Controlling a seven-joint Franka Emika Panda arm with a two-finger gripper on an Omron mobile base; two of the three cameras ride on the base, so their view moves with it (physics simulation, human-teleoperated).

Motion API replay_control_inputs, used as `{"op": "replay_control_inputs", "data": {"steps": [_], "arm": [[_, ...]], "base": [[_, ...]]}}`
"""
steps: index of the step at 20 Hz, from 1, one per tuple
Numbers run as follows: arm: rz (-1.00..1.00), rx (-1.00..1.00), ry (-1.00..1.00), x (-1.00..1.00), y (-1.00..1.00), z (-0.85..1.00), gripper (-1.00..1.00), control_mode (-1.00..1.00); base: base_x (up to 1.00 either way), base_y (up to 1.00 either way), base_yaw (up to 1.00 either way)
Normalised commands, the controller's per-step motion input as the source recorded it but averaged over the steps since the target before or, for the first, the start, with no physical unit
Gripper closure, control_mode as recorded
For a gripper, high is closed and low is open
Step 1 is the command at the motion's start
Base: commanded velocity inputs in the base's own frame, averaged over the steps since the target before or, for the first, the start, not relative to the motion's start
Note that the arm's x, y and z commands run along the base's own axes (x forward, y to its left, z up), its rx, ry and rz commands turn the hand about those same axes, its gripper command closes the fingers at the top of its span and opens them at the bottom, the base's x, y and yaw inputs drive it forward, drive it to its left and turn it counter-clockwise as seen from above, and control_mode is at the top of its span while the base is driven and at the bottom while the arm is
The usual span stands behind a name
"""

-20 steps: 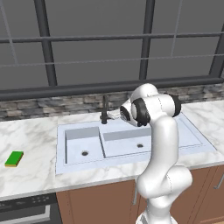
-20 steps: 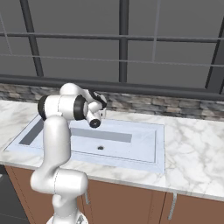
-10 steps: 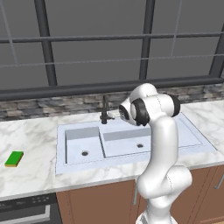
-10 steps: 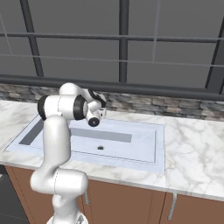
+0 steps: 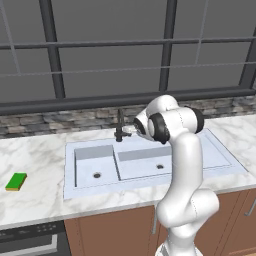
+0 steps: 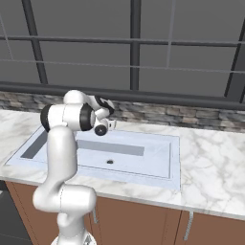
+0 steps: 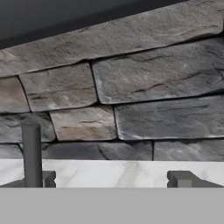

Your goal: Soak the sponge with water for a few seconds and then drop it inside the sink.

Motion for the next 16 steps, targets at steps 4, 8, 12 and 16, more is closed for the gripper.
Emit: {"op": "replay_control_inputs", "data": {"steps": [4,8,12,16], "arm": [[-0.03,0.00,0.00,0.01,-0.47,-0.23,-1.00,-1.00],[-0.04,0.00,0.00,0.07,-0.49,-0.22,-1.00,-1.00],[-0.03,0.00,0.00,0.14,-0.49,-0.25,-1.00,-1.00],[-0.04,0.00,0.00,0.07,-0.53,-0.23,-1.00,-1.00]], "base": [[0.00,0.00,0.00],[0.00,0.00,0.00],[0.00,0.00,0.00],[0.00,0.00,0.00]]}}
